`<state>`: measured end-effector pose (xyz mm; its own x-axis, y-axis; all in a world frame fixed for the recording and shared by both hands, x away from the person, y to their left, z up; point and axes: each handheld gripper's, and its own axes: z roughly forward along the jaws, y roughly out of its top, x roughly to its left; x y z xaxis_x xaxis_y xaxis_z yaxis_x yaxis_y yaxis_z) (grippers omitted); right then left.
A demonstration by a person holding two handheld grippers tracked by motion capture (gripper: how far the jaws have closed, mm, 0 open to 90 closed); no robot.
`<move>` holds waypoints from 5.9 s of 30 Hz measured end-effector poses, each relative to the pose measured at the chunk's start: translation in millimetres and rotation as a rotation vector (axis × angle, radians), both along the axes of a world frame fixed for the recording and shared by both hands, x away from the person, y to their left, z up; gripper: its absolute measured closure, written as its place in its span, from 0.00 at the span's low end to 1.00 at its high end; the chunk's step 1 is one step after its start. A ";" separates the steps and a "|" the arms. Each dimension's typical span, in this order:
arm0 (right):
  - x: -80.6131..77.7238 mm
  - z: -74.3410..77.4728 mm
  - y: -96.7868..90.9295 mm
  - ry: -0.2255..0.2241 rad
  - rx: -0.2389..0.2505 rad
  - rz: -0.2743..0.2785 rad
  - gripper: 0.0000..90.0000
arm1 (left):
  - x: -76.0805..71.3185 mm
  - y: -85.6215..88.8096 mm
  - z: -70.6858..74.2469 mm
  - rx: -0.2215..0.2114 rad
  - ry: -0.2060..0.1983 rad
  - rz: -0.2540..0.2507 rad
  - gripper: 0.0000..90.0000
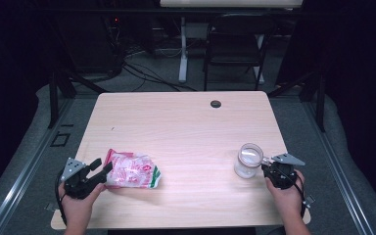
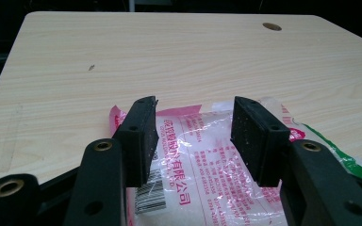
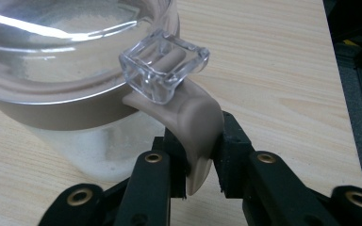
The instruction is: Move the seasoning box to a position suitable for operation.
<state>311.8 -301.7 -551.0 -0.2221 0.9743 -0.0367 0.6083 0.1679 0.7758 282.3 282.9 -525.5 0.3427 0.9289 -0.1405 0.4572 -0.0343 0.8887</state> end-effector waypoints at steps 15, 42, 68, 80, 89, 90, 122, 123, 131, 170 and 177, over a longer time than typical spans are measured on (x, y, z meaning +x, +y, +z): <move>1.9 4.3 9.4 0.011 -0.014 0.062 0.86 | -5.9 2.9 -0.8 0.011 -0.009 0.006 0.57; 22.8 6.8 128.2 0.027 -0.024 0.279 0.94 | -6.5 -13.2 -0.9 0.043 -0.013 -0.045 0.57; -23.4 51.9 92.5 -0.009 0.081 0.322 0.71 | 41.7 -132.5 46.4 0.028 -0.045 -0.338 0.58; 3.0 95.6 109.5 -0.028 0.162 0.345 0.72 | 51.2 -176.8 45.7 -0.002 0.005 -0.447 0.66; 2.2 77.4 115.7 -0.037 0.147 0.344 0.80 | 38.1 -184.4 22.9 0.074 0.071 -0.525 0.76; 2.1 75.2 115.7 -0.038 0.142 0.346 0.81 | 35.9 -185.6 20.8 0.093 0.068 -0.531 0.77; 3.4 57.0 116.5 -0.020 0.140 0.355 0.92 | 18.9 -211.1 4.6 0.278 0.085 -0.664 1.00; 3.5 56.9 116.4 -0.020 0.141 0.357 0.92 | 19.1 -211.0 4.6 0.279 0.084 -0.663 1.00; 3.0 56.0 117.4 -0.028 0.145 0.358 0.93 | 18.4 -209.7 6.4 0.267 0.066 -0.667 1.00; -45.8 56.5 115.3 -0.056 0.037 0.452 0.75 | 33.0 -231.1 34.9 0.188 -0.094 -0.676 0.93; -44.3 53.1 121.6 -0.064 0.025 0.464 0.75 | 30.7 -229.4 35.0 0.190 -0.097 -0.669 0.91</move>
